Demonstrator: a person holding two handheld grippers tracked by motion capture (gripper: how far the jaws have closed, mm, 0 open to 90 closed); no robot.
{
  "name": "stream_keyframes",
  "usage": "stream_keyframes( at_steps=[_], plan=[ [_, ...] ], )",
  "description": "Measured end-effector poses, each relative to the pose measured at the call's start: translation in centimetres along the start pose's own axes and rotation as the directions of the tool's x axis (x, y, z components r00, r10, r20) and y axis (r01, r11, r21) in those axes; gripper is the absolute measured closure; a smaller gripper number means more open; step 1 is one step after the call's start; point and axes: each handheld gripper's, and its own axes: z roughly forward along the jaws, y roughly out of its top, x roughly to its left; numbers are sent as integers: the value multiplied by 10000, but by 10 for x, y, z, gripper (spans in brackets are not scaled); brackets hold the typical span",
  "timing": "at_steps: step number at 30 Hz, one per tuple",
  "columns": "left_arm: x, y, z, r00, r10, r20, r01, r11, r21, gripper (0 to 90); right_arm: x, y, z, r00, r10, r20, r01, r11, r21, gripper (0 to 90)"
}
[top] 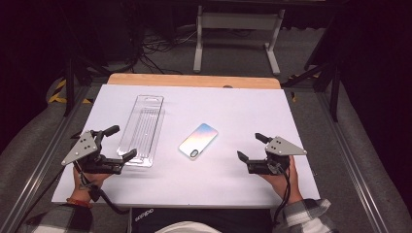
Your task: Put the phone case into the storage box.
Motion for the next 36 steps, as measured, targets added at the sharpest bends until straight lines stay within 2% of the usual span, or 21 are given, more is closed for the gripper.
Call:
stream_keyframes(
  at_steps=[3,7,9,11,12,14,15,18,19,23,29,34,36],
  plan=[
    [0,-3,1,10000,-83,-23,83,10000,7,35,-2,-1,-2,9999,84,131,-84,10000,-38,122],
    [-4,-5,-2,9997,247,3,-247,9995,207,40,-4,0,-2,9992,232,333,-227,9996,-152,110],
    [-4,-7,-3,9996,279,-16,-279,9993,245,42,-5,0,0,9989,241,400,-235,9996,-159,113],
    [-4,-10,-6,9996,297,-4,-297,9989,351,41,-7,0,3,9987,225,467,-224,9997,-15,238],
    [-4,-10,-7,9996,273,8,-273,9987,420,41,-9,1,4,9993,184,320,-186,9998,83,277],
    [-4,-10,-9,9996,287,-26,-286,9989,363,41,-9,1,5,9993,171,333,-175,9998,125,290],
    [-4,-10,-11,9996,281,-65,-278,9990,351,45,-12,2,8,9986,388,362,-393,9991,145,363],
    [-3,-11,-12,9990,425,-158,-417,9980,478,49,-14,7,13,9983,420,400,-425,9990,109,473],
    [-3,-11,-12,9990,425,-158,-417,9980,478,49,-14,7,13,9983,420,400,-425,9990,109,473],
    [-3,-11,-13,9979,569,-322,-552,9971,520,63,-16,17,22,9993,364,68,-362,9990,-261,643],
    [-3,-13,-11,9984,510,-231,-493,9965,677,69,-17,28,43,9986,388,-362,-394,9991,-160,895],
    [-3,-14,-12,9988,466,-160,-456,9973,578,70,-17,38,61,9972,361,-654,-368,9993,-90,900],
    [-5,-15,-11,9990,412,-185,-398,9969,685,65,-17,44,71,9972,230,-714,-229,9997,21,900]
  ],
)
